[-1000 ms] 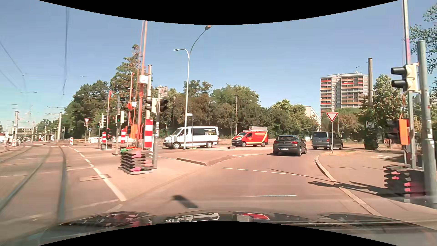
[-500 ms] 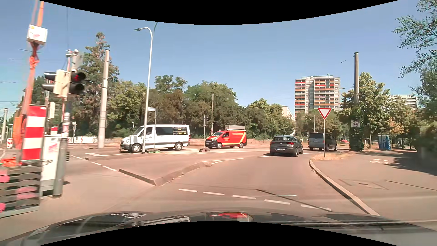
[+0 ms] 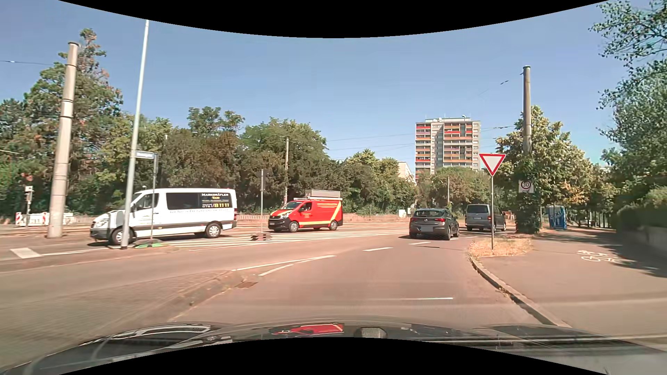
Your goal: Follow the waypoints while adhering to traffic rules and regulations
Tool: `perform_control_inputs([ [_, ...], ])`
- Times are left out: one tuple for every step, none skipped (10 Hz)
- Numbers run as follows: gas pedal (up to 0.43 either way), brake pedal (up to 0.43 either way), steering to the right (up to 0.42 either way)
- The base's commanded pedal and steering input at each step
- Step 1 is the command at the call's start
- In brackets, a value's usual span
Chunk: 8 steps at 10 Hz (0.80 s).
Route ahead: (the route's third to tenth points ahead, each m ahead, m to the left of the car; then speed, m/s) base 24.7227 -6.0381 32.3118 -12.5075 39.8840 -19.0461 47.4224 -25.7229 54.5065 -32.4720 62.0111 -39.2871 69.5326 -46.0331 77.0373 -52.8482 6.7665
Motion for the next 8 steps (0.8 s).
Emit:
perform_control_inputs([
  [0.02,0.0,0.139],
  [0.028,0.0,0.138],
  [0.028,0.0,0.138],
  [0.039,0.0,0.138],
  [0.039,0.0,0.136],
  [0.039,0.0,0.133],
  [0.047,0.0,0.13],
  [0.047,0.0,0.127],
])
